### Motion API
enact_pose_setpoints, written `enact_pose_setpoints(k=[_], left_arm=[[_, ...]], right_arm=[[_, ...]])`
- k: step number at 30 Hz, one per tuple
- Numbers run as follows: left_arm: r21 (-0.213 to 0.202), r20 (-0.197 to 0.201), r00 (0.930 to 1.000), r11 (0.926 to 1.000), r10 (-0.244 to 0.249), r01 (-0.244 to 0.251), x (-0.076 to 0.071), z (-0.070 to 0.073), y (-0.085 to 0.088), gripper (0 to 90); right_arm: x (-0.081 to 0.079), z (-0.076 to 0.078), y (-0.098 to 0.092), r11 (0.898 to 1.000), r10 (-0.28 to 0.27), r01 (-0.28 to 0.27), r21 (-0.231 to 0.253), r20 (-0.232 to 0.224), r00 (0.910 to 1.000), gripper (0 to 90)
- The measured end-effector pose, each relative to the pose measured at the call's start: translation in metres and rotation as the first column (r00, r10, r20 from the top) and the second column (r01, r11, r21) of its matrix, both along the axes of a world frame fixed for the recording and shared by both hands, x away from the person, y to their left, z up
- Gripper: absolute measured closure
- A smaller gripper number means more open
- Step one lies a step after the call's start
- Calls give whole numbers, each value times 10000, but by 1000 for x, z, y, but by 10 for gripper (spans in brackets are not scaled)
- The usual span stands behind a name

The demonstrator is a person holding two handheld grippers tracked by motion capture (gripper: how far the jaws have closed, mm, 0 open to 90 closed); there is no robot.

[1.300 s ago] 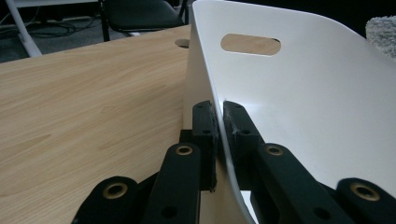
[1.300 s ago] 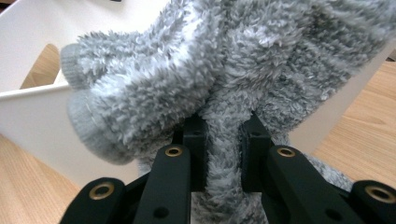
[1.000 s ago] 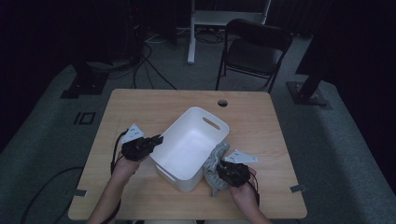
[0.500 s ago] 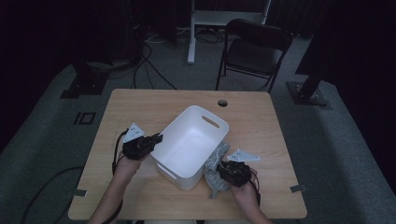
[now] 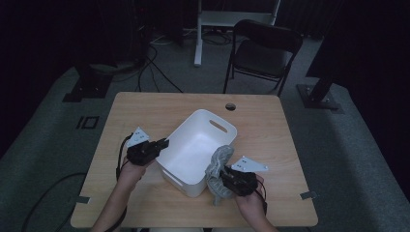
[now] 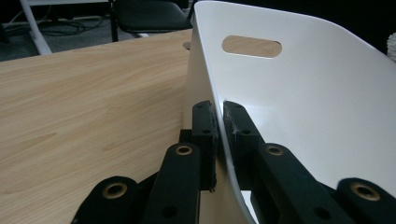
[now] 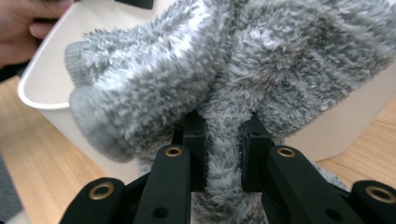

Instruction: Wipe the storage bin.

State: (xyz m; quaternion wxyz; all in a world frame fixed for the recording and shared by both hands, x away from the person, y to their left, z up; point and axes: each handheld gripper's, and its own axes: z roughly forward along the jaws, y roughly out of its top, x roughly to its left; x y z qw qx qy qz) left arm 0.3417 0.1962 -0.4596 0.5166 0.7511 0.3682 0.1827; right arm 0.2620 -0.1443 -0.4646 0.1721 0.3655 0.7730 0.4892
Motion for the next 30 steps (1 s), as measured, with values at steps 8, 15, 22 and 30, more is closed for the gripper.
enact_pose_setpoints(k=[8, 15, 22, 30], left_arm=[[-66, -30, 10000, 10000, -1, 1, 0, 0, -1, 837], [11, 23, 10000, 10000, 25, -25, 0, 0, -2, 836], [77, 81, 9999, 9999, 77, -78, -1, 0, -2, 836], [154, 160, 9995, 9995, 259, -262, -1, 0, -3, 838]], right_arm=[[2, -6, 2, 9996, -103, 105, -270, 81, 9999, 772], [6, -12, 1, 9987, -229, 226, -455, -51, 9997, 772], [12, -25, -1, 9979, -271, 239, -601, -541, 9982, 772], [15, -29, -5, 9996, -207, 194, -199, -654, 9976, 751]])
